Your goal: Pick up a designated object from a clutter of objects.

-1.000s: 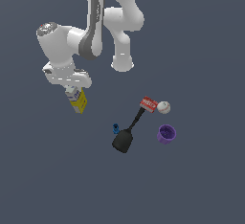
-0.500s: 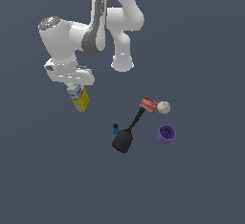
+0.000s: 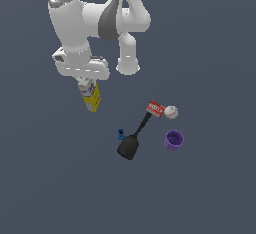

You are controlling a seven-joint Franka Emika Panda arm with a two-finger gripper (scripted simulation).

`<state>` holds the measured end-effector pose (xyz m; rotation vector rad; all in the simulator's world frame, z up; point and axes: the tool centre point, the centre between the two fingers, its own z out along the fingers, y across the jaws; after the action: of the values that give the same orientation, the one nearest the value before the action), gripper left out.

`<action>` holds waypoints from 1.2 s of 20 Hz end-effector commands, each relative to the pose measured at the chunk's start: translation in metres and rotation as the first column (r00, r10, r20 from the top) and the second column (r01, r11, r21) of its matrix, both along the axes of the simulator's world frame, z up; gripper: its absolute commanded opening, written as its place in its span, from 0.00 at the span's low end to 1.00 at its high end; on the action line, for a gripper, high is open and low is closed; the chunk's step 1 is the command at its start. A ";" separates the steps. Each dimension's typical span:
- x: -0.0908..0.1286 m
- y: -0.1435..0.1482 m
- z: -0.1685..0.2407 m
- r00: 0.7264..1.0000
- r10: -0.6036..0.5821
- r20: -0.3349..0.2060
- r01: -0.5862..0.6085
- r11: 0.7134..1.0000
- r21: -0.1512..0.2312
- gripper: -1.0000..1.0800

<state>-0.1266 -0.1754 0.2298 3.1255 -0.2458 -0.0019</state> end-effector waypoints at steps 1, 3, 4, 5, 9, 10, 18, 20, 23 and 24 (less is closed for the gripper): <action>0.003 0.019 0.021 1.000 0.000 0.000 0.000 1.000 -0.002 0.00; 0.005 0.036 0.039 1.000 0.000 0.000 0.000 1.000 -0.003 0.00; 0.007 0.045 0.048 1.000 0.000 0.000 0.000 1.000 -0.003 0.00; 0.008 0.053 0.057 1.000 0.000 0.000 0.000 1.000 -0.003 0.00; 0.014 0.087 0.092 1.000 0.001 0.000 -0.001 1.000 -0.002 0.00; 0.016 0.095 0.101 1.000 0.001 0.000 -0.001 1.000 -0.002 0.00; 0.029 0.161 0.171 1.000 0.003 0.001 -0.003 1.000 0.003 0.00; 0.032 0.175 0.185 1.000 0.003 0.001 -0.003 1.000 0.004 0.00; 0.037 0.192 0.204 1.000 0.003 0.001 -0.003 1.000 0.005 0.00; 0.038 0.197 0.209 1.000 0.003 0.001 -0.003 1.000 0.005 0.00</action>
<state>-0.0904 0.0132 0.4297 3.1305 -0.2394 0.0004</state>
